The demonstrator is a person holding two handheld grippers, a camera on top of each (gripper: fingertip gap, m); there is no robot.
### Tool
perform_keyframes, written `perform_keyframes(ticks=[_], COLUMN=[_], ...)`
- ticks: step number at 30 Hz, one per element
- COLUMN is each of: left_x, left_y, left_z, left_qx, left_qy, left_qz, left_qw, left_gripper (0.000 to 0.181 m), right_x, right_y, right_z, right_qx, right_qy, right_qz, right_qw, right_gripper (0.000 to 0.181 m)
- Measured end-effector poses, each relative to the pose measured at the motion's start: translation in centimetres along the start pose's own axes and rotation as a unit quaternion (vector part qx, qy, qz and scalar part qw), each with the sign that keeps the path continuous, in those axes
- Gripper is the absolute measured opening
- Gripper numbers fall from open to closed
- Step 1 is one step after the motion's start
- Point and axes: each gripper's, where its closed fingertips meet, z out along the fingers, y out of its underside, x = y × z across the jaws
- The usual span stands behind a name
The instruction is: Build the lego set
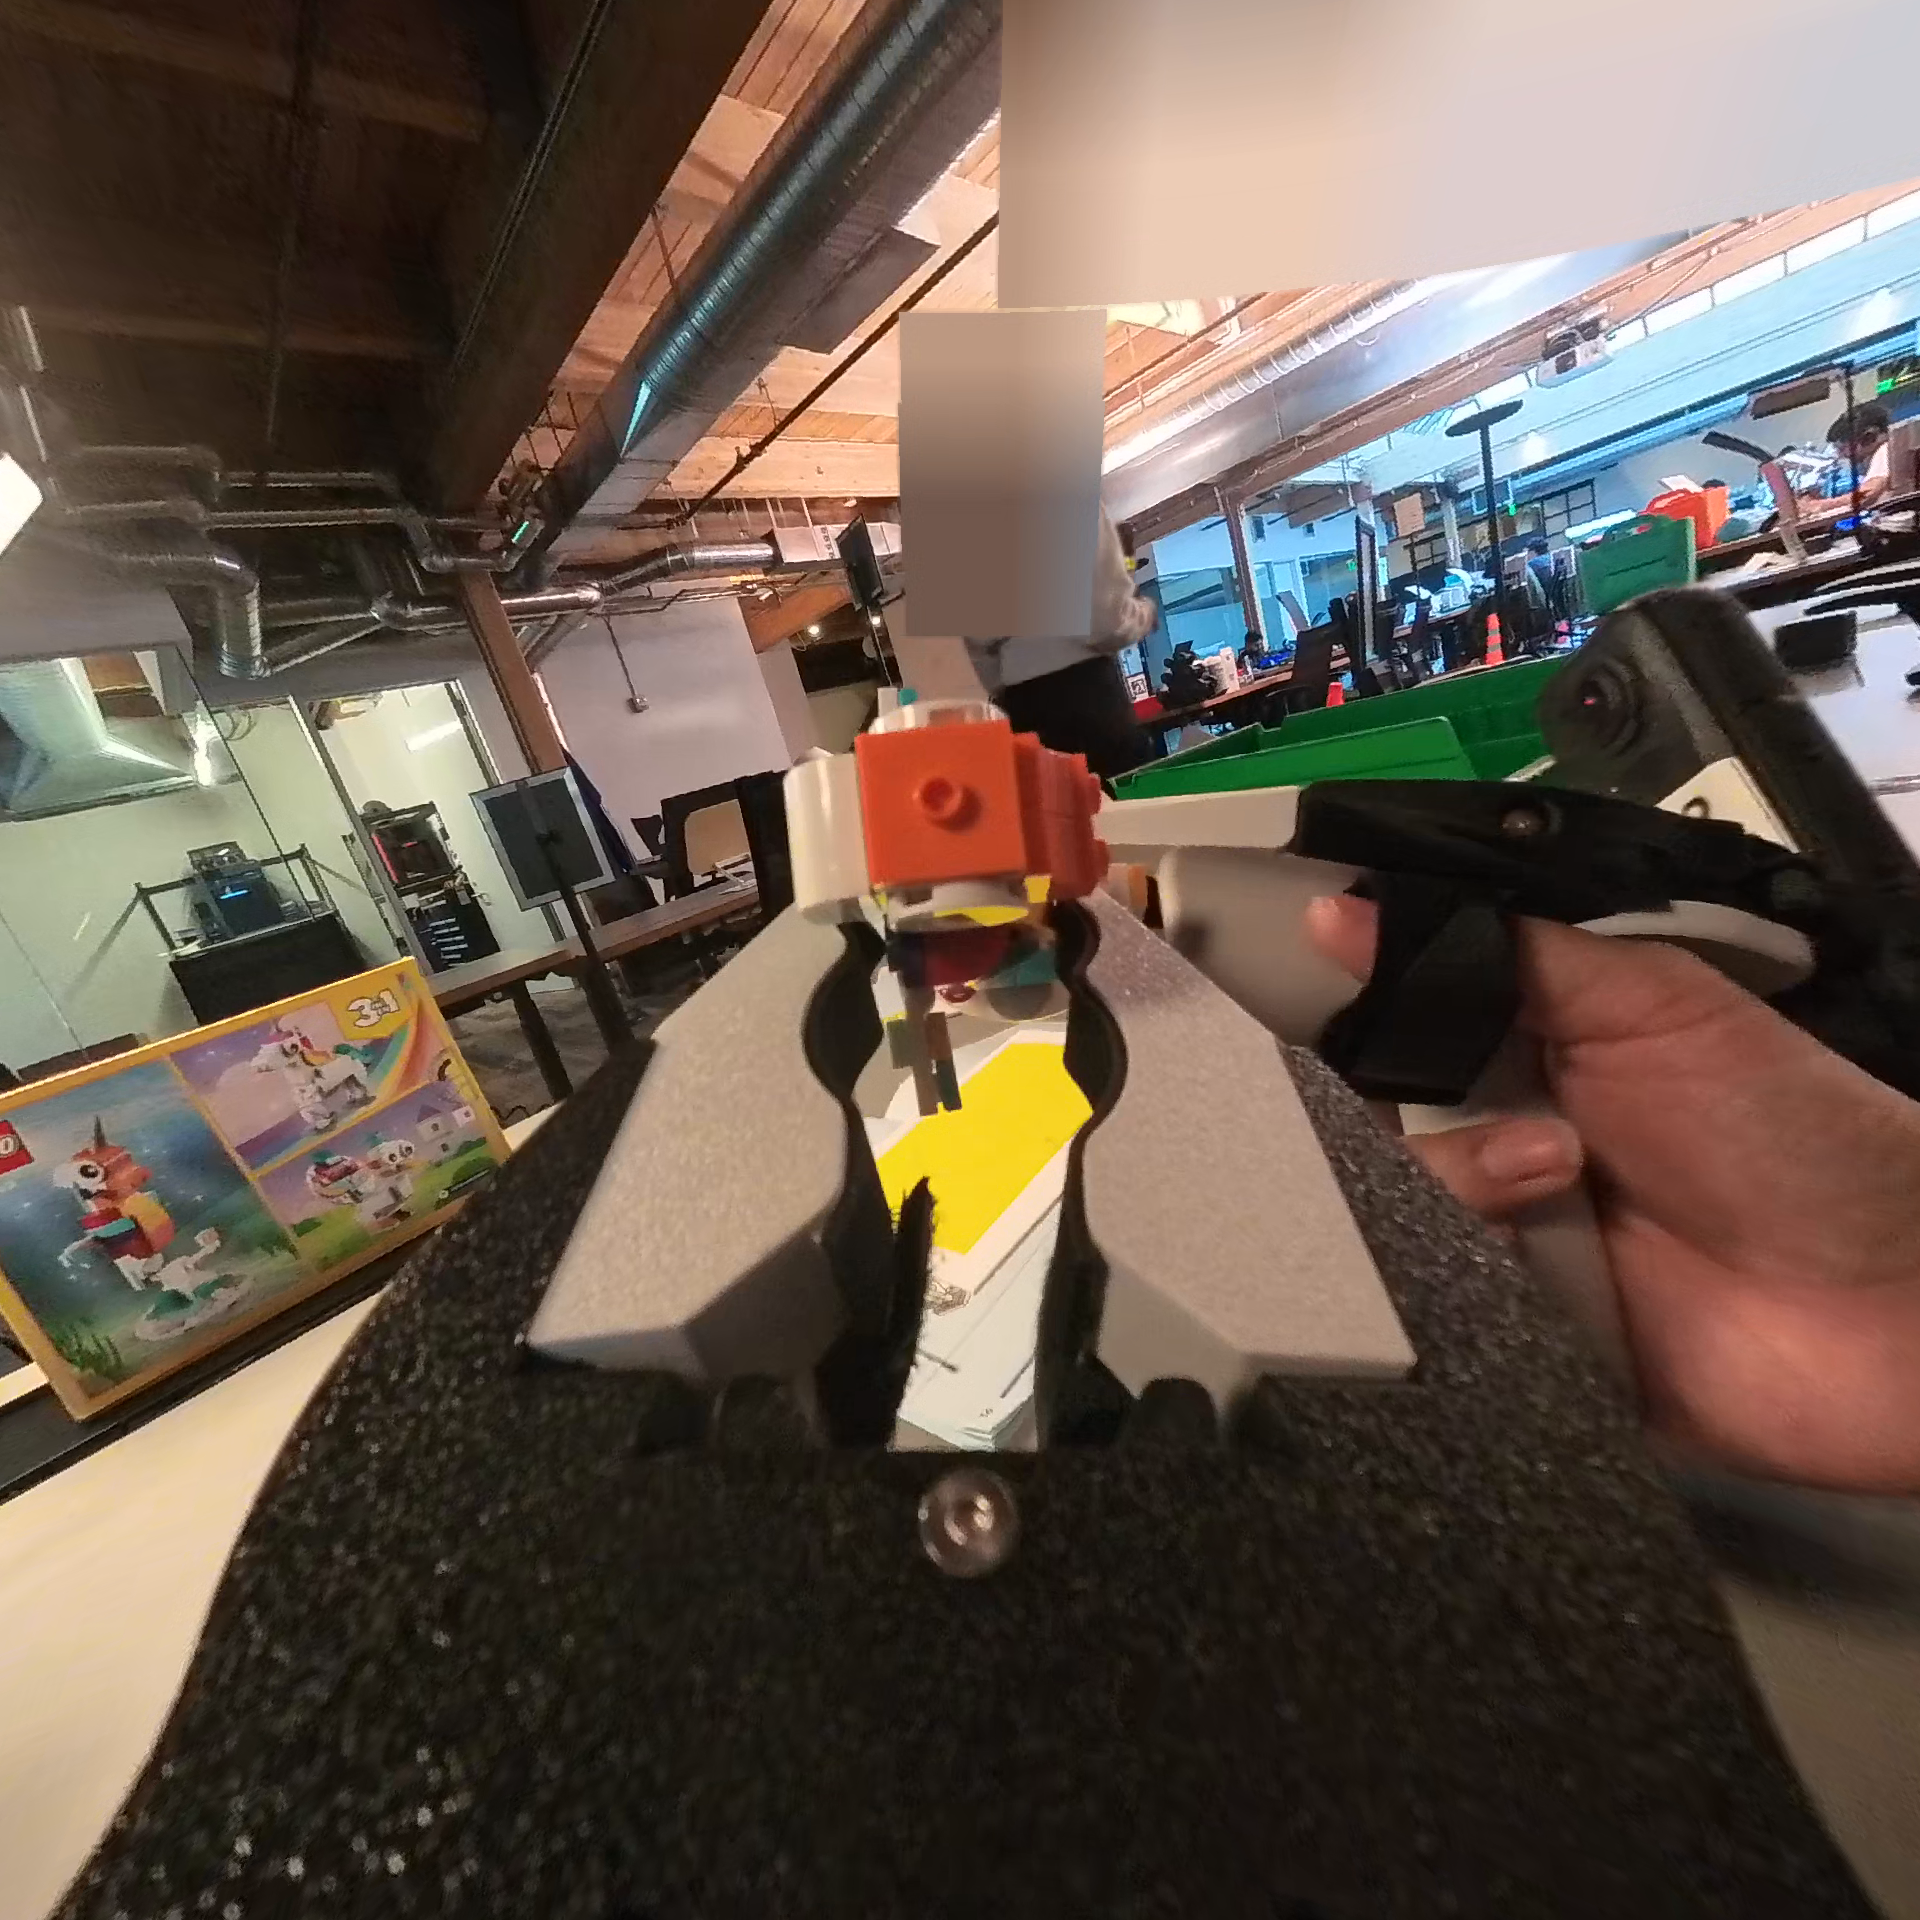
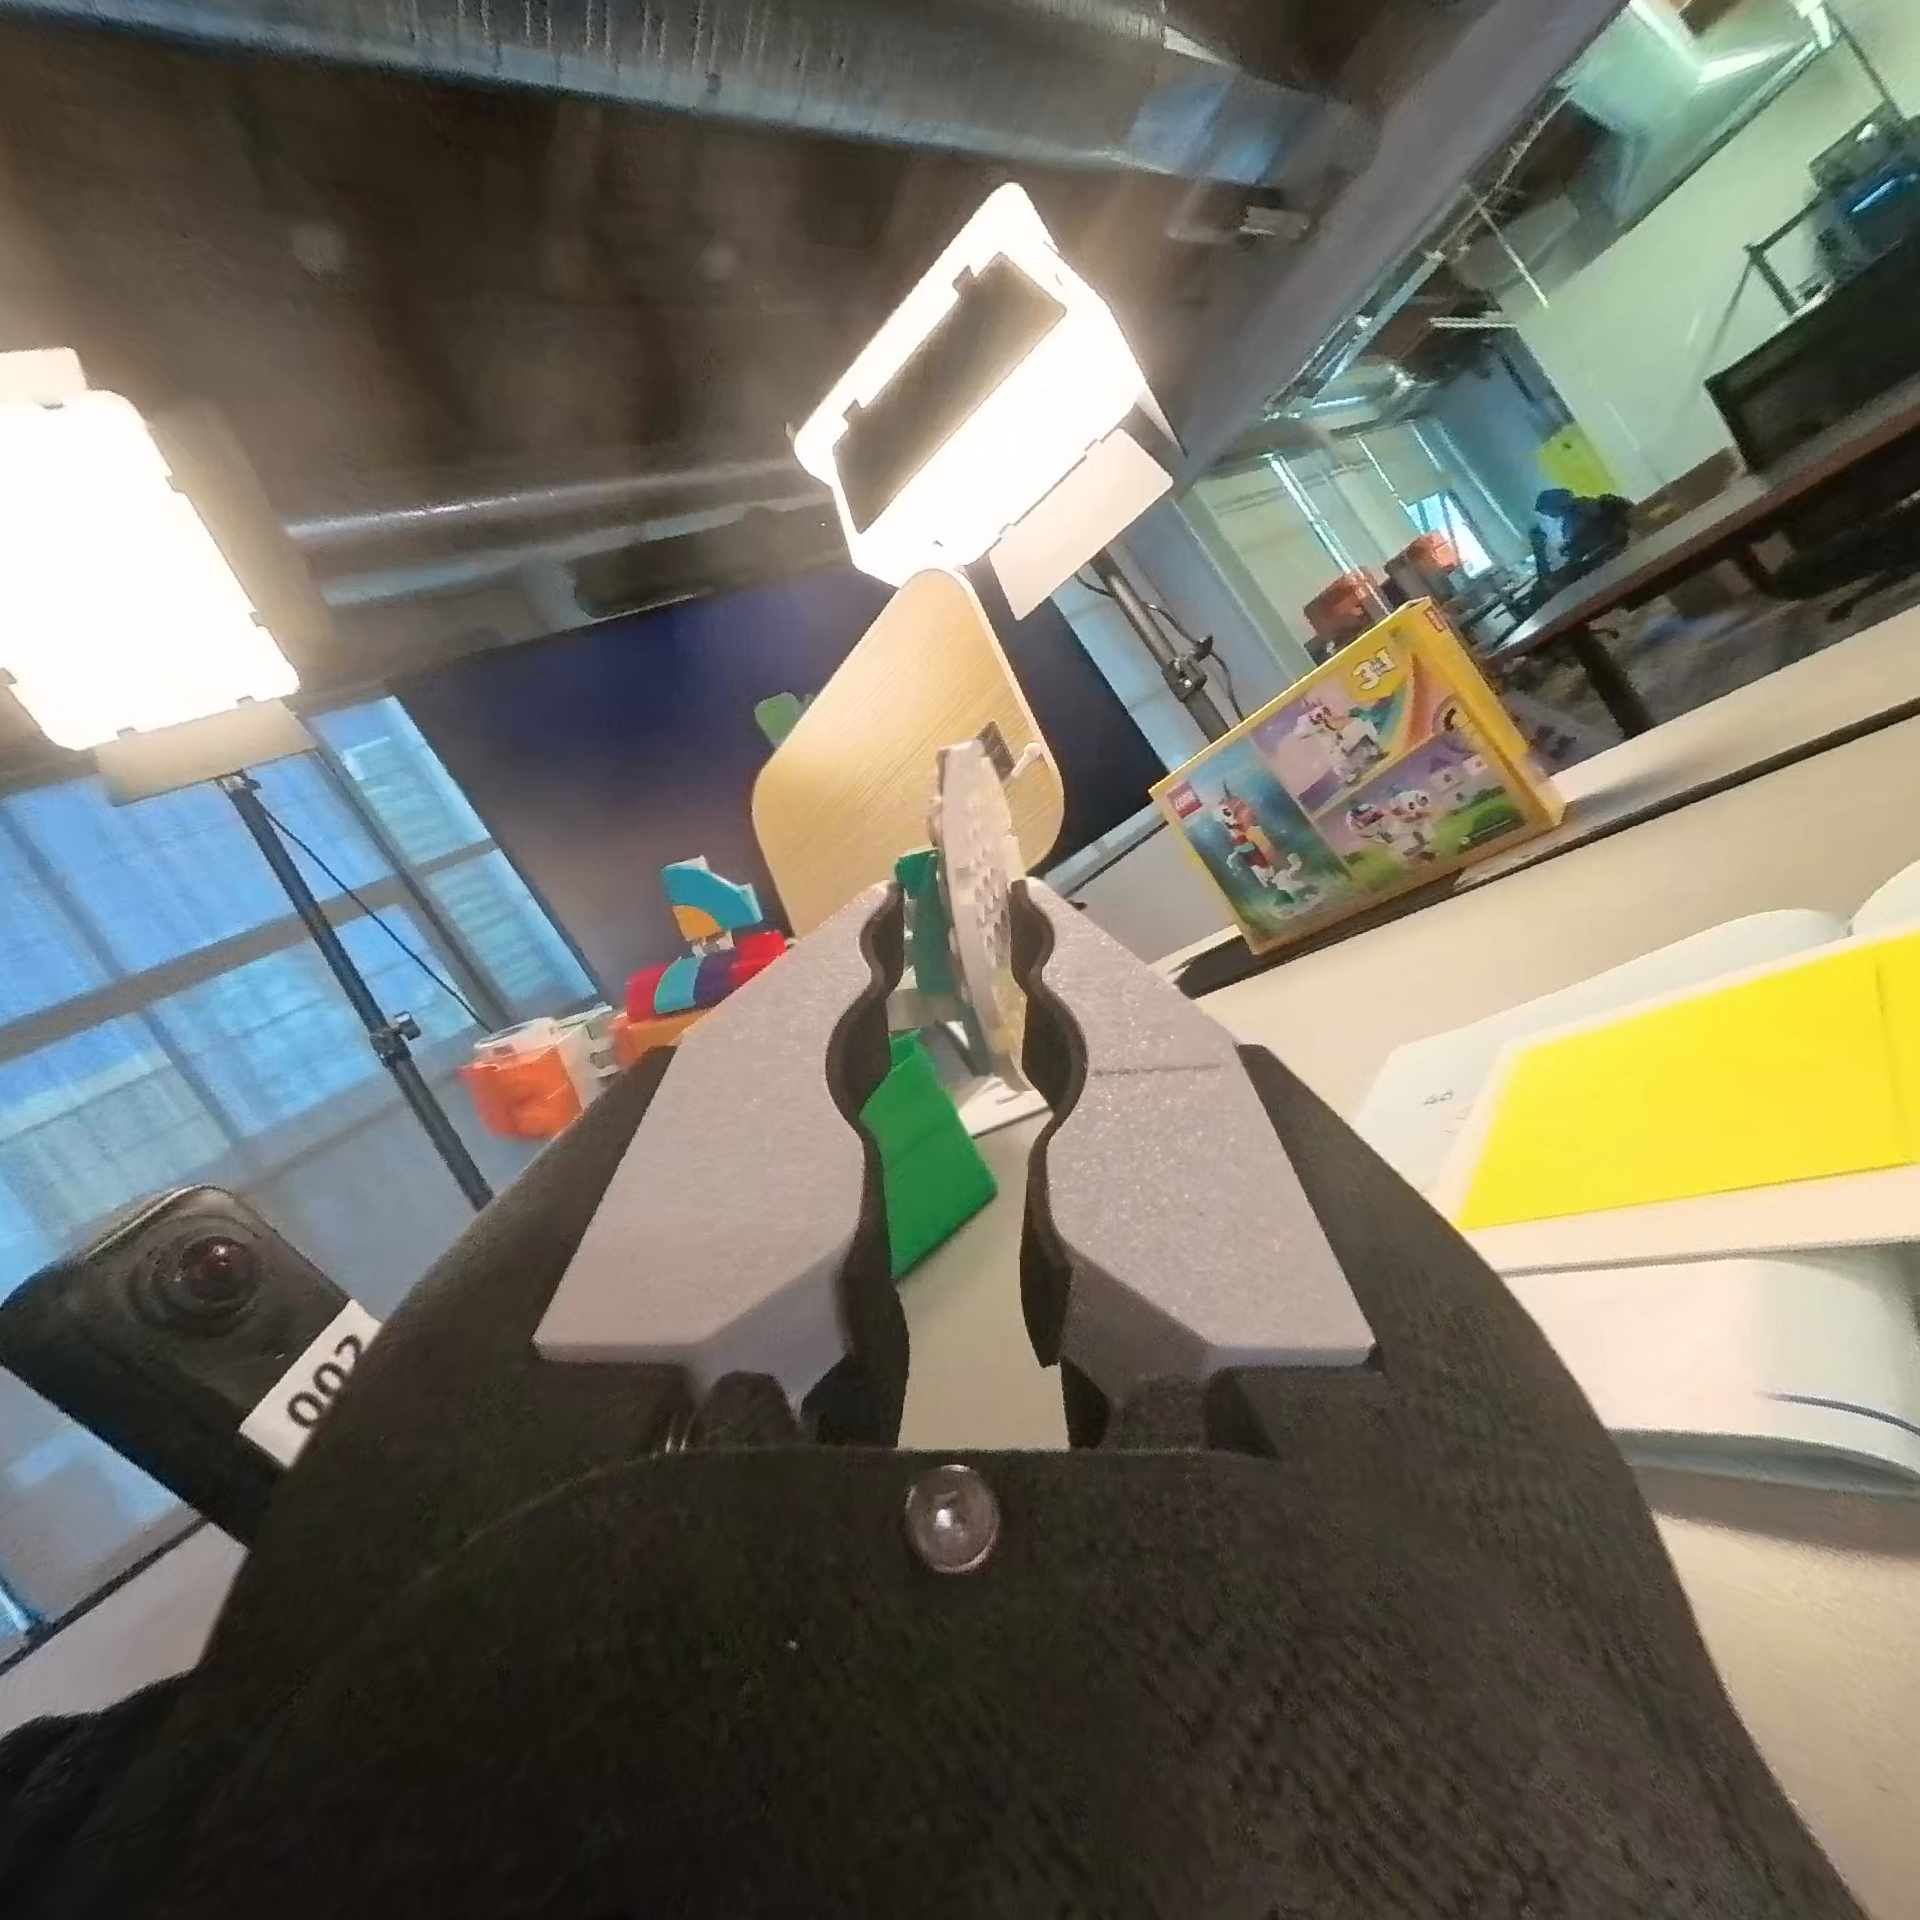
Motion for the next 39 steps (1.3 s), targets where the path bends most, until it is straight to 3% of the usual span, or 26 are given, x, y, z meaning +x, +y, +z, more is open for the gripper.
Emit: perform_keyframes(ticks=[17, 20, 24, 30, 39], left_x=[-1.3, -2.2, -3.6, -4.1, -3.8], left_y=[-0.5, -1.0, -1.7, -1.9, -0.6], left_z=[-0.4, -0.8, -1.3, -1.5, -1.3], left_qx=[0.009, 0.025, 0.056, 0.086, 0.101], left_qy=[-0.013, -0.011, 0.001, 0.032, 0.036], left_qz=[0.011, -0.004, -0.089, -0.277, -0.482], left_qw=[1.0, 1.0, 0.994, 0.956, 0.87], left_gripper=[0.03, 0.03, 0.029, 0.03, 0.029], right_x=[0.0, -0.2, -0.8, -2.2, -3.3], right_y=[0.8, 0.4, 0.3, 1.4, 1.4], right_z=[0.2, 0.0, -0.1, 0.4, 0.9], right_qx=[-0.04, -0.046, -0.059, -0.064, -0.036], right_qy=[-0.008, -0.014, -0.015, 0.007, 0.035], right_qz=[-0.022, -0.06, -0.161, -0.379, -0.499], right_qw=[0.999, 0.997, 0.985, 0.923, 0.865], right_gripper=[0.027, 0.034, 0.037, 0.041, 0.034])
